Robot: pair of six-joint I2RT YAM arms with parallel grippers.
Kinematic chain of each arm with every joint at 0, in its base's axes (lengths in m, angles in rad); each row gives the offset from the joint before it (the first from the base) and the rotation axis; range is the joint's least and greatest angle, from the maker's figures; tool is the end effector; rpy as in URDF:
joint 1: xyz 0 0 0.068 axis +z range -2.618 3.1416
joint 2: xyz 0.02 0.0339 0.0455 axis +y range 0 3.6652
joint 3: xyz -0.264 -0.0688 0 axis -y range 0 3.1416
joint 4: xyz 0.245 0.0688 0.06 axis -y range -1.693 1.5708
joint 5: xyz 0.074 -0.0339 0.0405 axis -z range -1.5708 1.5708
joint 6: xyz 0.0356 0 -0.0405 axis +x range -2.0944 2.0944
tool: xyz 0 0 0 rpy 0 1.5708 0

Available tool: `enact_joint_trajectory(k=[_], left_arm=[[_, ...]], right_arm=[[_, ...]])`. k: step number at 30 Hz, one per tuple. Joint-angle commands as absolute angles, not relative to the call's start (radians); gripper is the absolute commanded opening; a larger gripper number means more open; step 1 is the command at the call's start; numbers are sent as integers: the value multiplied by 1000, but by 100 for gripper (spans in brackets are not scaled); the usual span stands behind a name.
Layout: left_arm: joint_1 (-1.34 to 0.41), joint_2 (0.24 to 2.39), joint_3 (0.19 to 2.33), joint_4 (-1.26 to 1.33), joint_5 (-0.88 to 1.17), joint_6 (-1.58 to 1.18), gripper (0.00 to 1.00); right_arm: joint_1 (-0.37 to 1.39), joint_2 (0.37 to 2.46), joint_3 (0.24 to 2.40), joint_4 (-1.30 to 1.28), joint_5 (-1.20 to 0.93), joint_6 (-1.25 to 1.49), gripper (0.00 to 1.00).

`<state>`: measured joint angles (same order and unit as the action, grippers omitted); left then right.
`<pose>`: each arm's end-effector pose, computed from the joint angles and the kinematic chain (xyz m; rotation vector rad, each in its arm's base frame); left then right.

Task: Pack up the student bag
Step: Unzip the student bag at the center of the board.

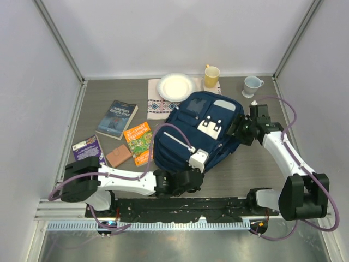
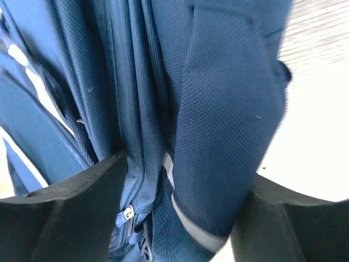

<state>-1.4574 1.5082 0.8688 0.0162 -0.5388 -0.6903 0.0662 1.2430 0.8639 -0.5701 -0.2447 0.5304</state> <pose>0.0544 -0.3167 0.2179 0.5228 2.1097 -0.6867 0.2469 0.0250 0.2403 0.4914 2.5195 0.5436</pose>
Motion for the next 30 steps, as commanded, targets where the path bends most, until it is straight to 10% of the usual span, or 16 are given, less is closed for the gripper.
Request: enact_joint_trajectory(k=[1,7,18,30], left_arm=[[-1456,1529,936,26,-566,-764,0],[-1439,1545,945,23,-568,-801,0],[-1437,1563,1012,34,-532,-736,0],[-1437,1537,1023,89,-483,-670,0]], right_arm=[[45,1100,888,-593,-80,471,85],[37,856,868,-770,94,554,88],[38,441,571,-785,-462,899,90],[38,495,425,-583,-569,1026,88]])
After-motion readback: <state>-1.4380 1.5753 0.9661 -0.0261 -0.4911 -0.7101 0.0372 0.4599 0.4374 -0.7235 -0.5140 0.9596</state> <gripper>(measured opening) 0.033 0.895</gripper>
